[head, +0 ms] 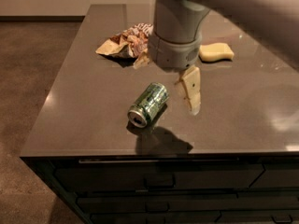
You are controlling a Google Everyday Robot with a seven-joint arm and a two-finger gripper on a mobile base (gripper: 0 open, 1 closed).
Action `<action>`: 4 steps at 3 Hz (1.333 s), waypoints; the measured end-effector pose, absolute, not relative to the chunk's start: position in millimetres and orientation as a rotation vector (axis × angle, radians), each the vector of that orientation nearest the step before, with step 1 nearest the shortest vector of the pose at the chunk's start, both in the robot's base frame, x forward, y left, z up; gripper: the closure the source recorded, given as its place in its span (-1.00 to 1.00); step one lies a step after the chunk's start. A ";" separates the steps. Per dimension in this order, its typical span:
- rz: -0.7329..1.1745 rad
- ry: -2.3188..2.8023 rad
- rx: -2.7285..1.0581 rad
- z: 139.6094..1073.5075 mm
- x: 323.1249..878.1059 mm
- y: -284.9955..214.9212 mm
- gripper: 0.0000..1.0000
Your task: Place green can upright
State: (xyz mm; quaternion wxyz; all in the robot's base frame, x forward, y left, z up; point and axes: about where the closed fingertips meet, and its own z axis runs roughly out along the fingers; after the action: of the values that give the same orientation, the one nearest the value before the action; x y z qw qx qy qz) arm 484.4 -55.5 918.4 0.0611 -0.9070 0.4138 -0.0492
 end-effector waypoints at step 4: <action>0.091 1.166 -2.847 849.3 466.0 -19.6 -0.65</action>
Offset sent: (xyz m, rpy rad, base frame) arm -0.0226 0.0290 -0.0627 -0.0306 0.2110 0.0985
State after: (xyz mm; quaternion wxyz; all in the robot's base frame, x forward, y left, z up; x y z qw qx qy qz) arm 466.0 -19.6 849.3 0.0319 -0.9245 0.3787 0.0295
